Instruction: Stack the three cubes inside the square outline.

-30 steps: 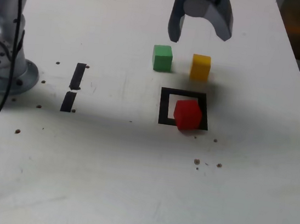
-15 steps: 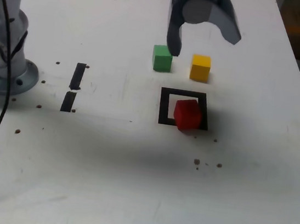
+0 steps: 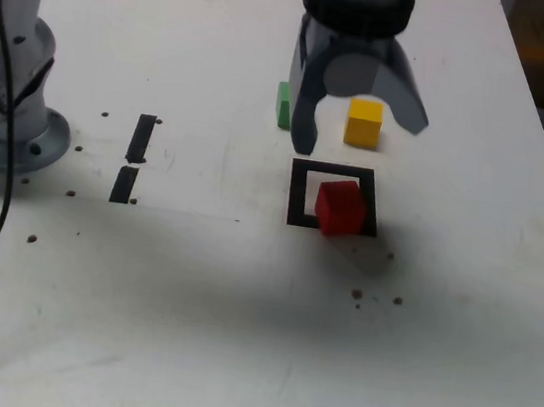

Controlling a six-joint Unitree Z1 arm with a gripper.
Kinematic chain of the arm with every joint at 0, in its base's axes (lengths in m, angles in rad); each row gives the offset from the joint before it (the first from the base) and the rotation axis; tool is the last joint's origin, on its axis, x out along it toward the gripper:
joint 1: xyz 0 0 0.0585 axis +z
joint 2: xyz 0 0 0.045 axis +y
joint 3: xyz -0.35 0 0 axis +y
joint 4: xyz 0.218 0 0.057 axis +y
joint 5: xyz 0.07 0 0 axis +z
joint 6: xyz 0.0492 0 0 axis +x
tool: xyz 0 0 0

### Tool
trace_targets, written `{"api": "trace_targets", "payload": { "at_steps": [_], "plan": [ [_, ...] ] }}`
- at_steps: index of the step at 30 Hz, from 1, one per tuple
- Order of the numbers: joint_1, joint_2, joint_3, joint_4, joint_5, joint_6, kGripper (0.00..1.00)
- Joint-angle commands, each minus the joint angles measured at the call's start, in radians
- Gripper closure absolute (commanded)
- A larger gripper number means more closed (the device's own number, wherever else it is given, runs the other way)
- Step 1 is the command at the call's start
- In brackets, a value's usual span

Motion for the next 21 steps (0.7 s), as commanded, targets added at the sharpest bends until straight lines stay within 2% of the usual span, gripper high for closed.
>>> {"api": "trace_targets", "payload": {
  "at_steps": [1, 7, 16, 21],
  "plan": [
    [-0.005, 0.006, 0.015, -0.019, -0.009, -0.004, 0.03],
    [-0.012, 0.014, 0.097, -0.107, -0.027, -0.007, 0.06],
    [-0.017, 0.018, 0.215, -0.224, 0.013, -0.007, 0.01],
    [-0.018, 0.033, 0.245, -0.271, 0.015, -0.008, 0.02]
  ]
}}
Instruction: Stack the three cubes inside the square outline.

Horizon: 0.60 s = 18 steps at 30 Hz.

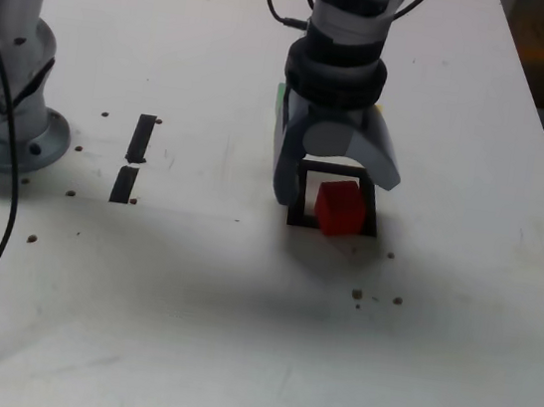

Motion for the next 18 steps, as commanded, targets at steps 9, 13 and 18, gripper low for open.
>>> {"api": "trace_targets", "payload": {
  "at_steps": [9, 13, 18],
  "plan": [
    [-0.002, 0.033, 0.014, -0.04, 0.003, -0.003, 0.07],
    [-0.002, 0.039, 0.023, -0.044, 0.007, -0.014, 0.12],
    [-0.002, 0.041, 0.044, -0.047, 0.008, -0.046, 0.29]
  ]
}}
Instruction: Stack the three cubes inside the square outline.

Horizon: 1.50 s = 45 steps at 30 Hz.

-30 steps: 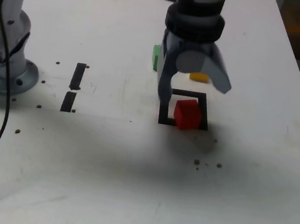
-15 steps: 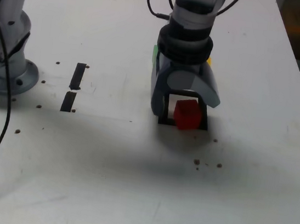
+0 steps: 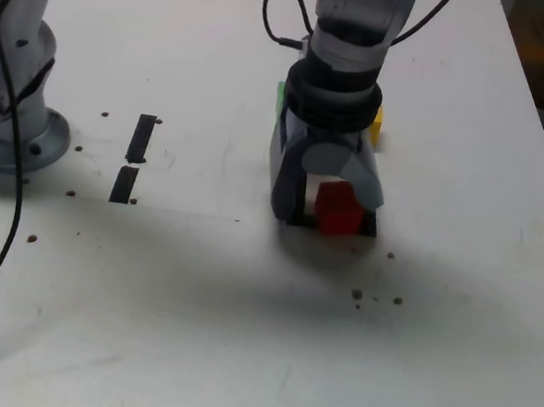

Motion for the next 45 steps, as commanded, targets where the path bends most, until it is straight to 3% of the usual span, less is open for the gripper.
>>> {"api": "trace_targets", "payload": {
  "at_steps": [1, 5, 16, 27, 45],
  "plan": [
    [-0.002, 0.003, 0.006, -0.003, 0.005, -0.008, 0.35],
    [-0.004, 0.003, 0.007, -0.027, 0.018, -0.013, 0.5],
    [-0.015, -0.005, -0.011, -0.063, 0.069, -0.014, 0.77],
    [-0.015, -0.057, -0.098, 0.097, 0.146, -0.008, 0.79],
    [-0.002, -0.03, -0.093, 0.06, 0.119, 0.041, 0.78]
  ]
}}
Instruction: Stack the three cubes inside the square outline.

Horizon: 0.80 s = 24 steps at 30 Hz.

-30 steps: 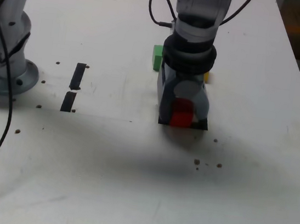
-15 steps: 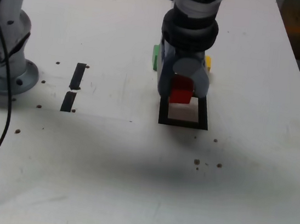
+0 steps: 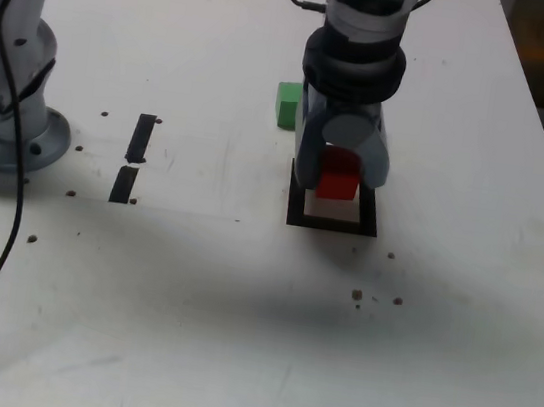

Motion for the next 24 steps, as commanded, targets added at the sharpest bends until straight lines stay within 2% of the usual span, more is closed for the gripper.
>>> {"api": "trace_targets", "payload": {
  "at_steps": [1, 16, 24],
  "plan": [
    [0.009, 0.0, 0.008, -0.008, -0.002, 0.003, 0.78],
    [0.034, 0.006, 0.057, -0.075, -0.014, 0.017, 0.77],
    [0.035, 0.01, 0.063, -0.099, -0.014, 0.024, 0.68]
  ]
}}
